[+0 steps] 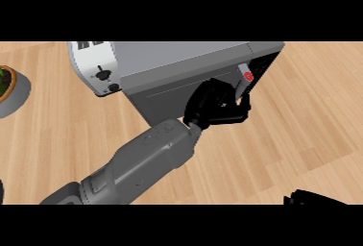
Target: Pick up the milk, place it into the microwave and close the microwave
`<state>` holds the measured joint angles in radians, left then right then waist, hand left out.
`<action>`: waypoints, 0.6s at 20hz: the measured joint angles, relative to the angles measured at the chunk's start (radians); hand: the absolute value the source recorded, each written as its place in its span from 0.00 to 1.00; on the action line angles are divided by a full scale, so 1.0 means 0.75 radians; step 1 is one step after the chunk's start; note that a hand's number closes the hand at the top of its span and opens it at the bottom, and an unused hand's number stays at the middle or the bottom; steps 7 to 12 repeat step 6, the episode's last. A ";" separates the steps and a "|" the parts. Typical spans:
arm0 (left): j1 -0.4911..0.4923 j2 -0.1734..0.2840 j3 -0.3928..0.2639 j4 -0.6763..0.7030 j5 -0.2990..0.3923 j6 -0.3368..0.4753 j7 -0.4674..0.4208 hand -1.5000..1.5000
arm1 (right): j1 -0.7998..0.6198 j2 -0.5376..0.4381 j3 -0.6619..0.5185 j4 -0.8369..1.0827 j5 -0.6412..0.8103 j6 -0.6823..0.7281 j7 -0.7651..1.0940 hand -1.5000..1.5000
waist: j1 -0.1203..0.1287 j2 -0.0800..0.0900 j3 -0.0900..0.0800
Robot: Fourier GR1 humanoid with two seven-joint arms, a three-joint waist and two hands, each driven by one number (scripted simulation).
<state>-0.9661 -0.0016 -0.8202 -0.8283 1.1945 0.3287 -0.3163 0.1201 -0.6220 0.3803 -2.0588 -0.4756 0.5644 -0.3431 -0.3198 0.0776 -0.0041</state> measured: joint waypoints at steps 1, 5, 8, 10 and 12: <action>0.003 0.000 -0.004 0.007 0.004 -0.023 -0.006 1.00 | 0.015 0.008 0.011 -0.016 0.009 -0.013 0.004 1.00 | 0.003 -0.003 0.000; 0.004 0.000 -0.017 0.035 0.017 -0.107 -0.024 1.00 | 0.057 0.038 0.055 -0.081 0.049 -0.060 0.021 1.00 | 0.017 -0.007 -0.001; 0.004 0.000 -0.021 0.042 0.022 -0.125 -0.027 1.00 | 0.067 0.046 0.068 -0.098 0.061 -0.072 0.026 1.00 | 0.020 -0.009 -0.001; 0.004 0.000 -0.021 0.042 0.022 -0.125 -0.027 1.00 | 0.067 0.046 0.068 -0.098 0.061 -0.072 0.026 1.00 | 0.020 -0.009 -0.001; 0.004 0.000 -0.021 0.042 0.022 -0.125 -0.027 1.00 | 0.067 0.046 0.068 -0.098 0.061 -0.072 0.026 1.00 | 0.020 -0.009 -0.001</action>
